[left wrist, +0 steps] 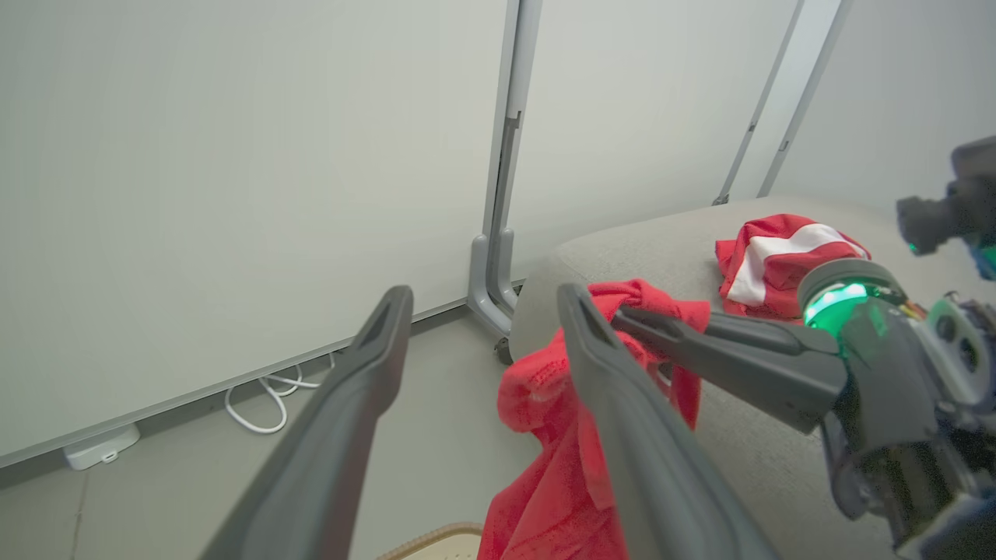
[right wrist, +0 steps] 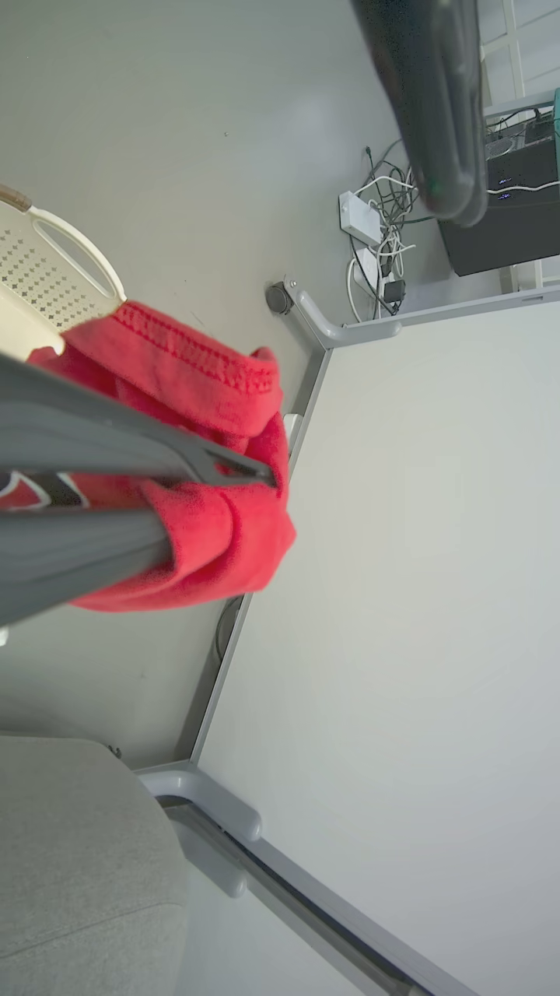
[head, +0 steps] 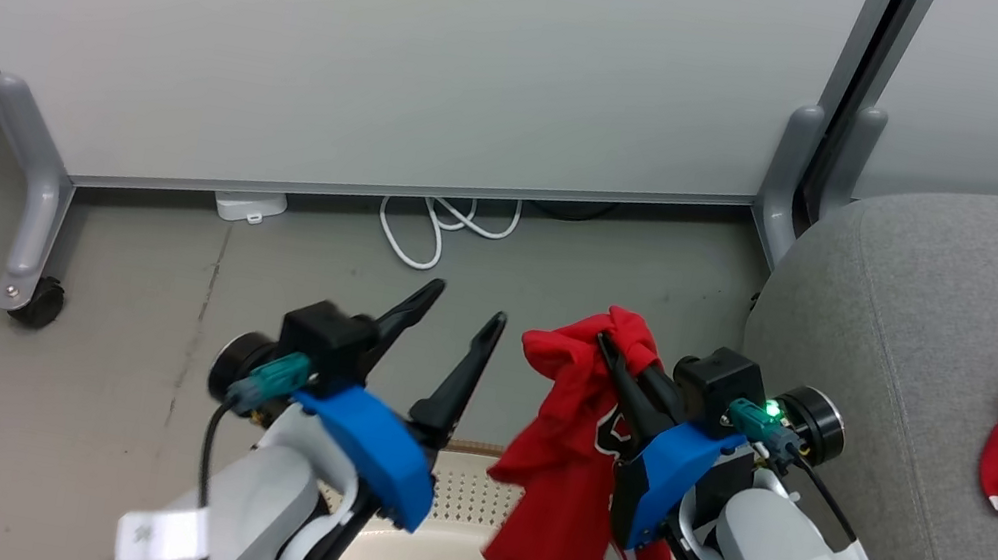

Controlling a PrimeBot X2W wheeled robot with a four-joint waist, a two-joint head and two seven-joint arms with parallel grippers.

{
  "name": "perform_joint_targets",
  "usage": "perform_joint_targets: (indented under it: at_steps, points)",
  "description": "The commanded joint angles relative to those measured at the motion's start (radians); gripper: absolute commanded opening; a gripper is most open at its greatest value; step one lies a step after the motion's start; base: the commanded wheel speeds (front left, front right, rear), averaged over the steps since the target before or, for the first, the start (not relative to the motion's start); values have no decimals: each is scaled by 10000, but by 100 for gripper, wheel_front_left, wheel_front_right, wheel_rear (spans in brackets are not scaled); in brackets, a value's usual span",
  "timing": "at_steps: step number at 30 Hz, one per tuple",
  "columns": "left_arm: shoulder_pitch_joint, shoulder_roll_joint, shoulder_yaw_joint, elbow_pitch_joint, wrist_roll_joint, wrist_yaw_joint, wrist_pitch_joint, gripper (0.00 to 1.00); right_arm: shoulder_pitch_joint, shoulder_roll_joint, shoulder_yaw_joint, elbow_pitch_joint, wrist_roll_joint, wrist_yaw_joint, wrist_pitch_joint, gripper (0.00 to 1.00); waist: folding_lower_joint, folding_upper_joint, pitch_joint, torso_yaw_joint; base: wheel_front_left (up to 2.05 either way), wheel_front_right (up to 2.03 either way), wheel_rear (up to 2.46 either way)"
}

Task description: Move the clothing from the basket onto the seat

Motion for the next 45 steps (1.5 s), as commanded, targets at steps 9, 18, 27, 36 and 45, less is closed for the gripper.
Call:
perform_joint_targets:
  at_steps: [9,18,27,36,45]
  points:
    - [2135,387,2236,-1430,2052,86,-30,100,120,10,-365,-500,-355,1,-78,0,0,-1,106,-104,0,0,0]
    - [3168,155,3550,-1836,3106,-159,-30,100,180,-31,-543,-703,-535,1,-79,0,0,-1,209,-199,0,0,0]
    - [3431,-195,4156,-1747,3669,-404,-30,100,184,-35,-646,-771,-597,1,-80,0,0,-1,277,-383,0,0,0]
    - [3408,-270,4298,-1879,3873,-442,-30,100,160,-18,-688,-897,-634,1,-76,0,0,-1,453,-1317,0,0,0]
    - [3273,-144,4116,-2102,3781,-447,-30,100,237,-23,-733,-985,-623,1,-71,0,0,-1,605,-2690,0,0,0]
